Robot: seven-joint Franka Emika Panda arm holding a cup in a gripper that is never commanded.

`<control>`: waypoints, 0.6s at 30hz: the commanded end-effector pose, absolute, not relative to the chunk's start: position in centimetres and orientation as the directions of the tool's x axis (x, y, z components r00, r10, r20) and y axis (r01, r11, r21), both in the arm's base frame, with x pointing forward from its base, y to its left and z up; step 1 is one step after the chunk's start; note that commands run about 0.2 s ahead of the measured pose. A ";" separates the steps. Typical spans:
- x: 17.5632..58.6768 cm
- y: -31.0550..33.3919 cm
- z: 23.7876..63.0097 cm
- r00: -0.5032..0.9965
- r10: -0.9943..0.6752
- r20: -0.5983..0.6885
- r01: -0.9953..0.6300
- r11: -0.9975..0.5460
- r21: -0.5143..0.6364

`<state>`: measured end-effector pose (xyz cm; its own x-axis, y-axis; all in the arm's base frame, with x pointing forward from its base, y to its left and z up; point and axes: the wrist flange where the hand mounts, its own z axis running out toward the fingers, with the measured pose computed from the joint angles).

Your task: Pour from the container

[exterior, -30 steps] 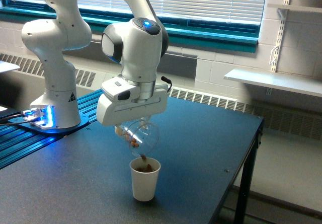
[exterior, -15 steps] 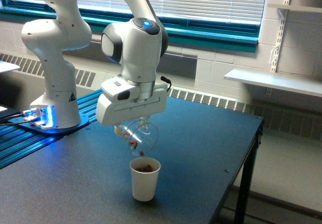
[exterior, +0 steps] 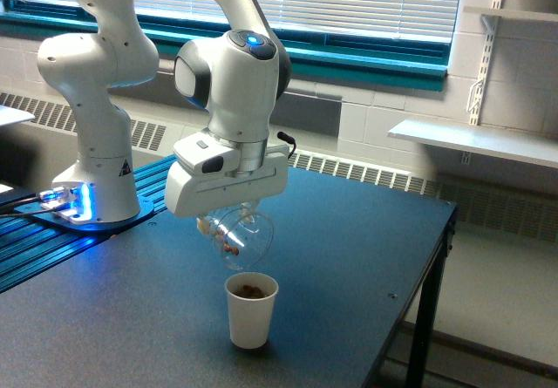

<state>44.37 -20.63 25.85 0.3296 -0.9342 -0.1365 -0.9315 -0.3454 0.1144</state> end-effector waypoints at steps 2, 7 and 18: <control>44.0 -21.8 26.2 0.323 -0.936 -0.141 -0.933 -0.339 0.116; 43.9 -22.0 26.3 0.331 -0.933 -0.144 -0.930 -0.348 0.118; 43.9 -22.5 26.4 0.344 -0.928 -0.146 -0.923 -0.363 0.128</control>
